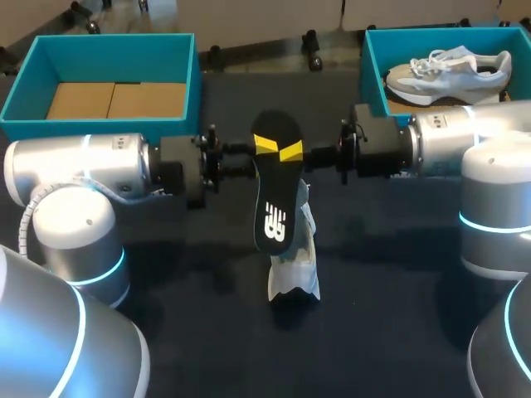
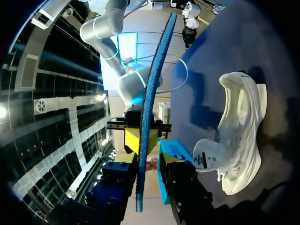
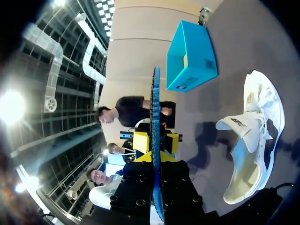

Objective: Take the shoe out of the shoebox, open the shoe tongue, remove and reinsert the insole, then place the shoe into the shoebox

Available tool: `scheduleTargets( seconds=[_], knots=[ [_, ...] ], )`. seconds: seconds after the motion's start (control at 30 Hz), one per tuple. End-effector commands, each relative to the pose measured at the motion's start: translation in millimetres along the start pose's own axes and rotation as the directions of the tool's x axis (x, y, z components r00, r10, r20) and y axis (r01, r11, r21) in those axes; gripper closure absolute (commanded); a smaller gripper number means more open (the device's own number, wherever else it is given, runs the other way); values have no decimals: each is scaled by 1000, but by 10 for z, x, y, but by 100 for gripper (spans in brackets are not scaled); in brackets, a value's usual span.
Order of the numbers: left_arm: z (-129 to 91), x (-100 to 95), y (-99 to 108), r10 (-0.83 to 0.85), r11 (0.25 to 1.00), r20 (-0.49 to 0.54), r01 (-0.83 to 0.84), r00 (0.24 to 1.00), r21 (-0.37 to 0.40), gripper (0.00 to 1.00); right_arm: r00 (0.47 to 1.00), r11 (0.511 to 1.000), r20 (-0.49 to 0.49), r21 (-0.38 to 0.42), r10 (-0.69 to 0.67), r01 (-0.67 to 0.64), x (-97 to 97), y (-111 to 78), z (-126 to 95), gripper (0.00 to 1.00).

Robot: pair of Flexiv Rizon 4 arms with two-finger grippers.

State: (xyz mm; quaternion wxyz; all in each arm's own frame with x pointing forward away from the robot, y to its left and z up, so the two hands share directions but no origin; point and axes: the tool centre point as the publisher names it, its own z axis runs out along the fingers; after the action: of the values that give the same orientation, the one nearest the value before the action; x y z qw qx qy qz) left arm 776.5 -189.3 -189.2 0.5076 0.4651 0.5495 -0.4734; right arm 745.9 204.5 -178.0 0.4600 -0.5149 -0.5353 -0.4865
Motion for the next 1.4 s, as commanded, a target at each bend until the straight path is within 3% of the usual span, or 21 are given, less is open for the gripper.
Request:
scheduleTargets(
  seconds=[0.03, 0.33, 0.5, 0.7, 0.87, 1.07, 1.23, 1.4],
  knots=[
    [26, 16, -3, -2, 1000, 6, 2, 1000, -8, 70, 1000, 1000, 1, -4, -1, 1, -1, 2, 24, 100],
    [-15, 36, 16, -5, 1000, 9, 5, 1000, -18, 65, 1000, 1000, 6, -9, 3, -3, -7, 3, -21, 100],
    [-30, 70, 17, -4, 1000, 3, 4, 1000, -21, 67, 1000, 1000, 5, -8, 5, -5, -16, 14, -33, 100],
    [-10, 77, 5, -6, 1000, 1, 6, 1000, -23, 78, 1000, 1000, 3, -3, 2, -2, -12, 32, -31, 100],
    [23, 70, -27, -8, 1000, 7, 8, 1000, -19, 74, 1000, 1000, 2, -2, 3, -3, -13, 33, -28, 100],
    [31, 94, -43, -14, 1000, 8, 14, 1000, -17, 80, 1000, 1000, 1, -3, 6, -6, -16, 25, -23, 100],
    [36, 90, -59, -17, 1000, 11, 17, 1000, -14, 100, 1000, 1000, -2, -1, 6, -6, -20, 22, -16, 100],
    [45, 86, -66, -31, 999, 15, 31, 999, -8, 100, 1000, 1000, -4, -2, 6, -6, -31, 15, -9, 100]
  ],
)
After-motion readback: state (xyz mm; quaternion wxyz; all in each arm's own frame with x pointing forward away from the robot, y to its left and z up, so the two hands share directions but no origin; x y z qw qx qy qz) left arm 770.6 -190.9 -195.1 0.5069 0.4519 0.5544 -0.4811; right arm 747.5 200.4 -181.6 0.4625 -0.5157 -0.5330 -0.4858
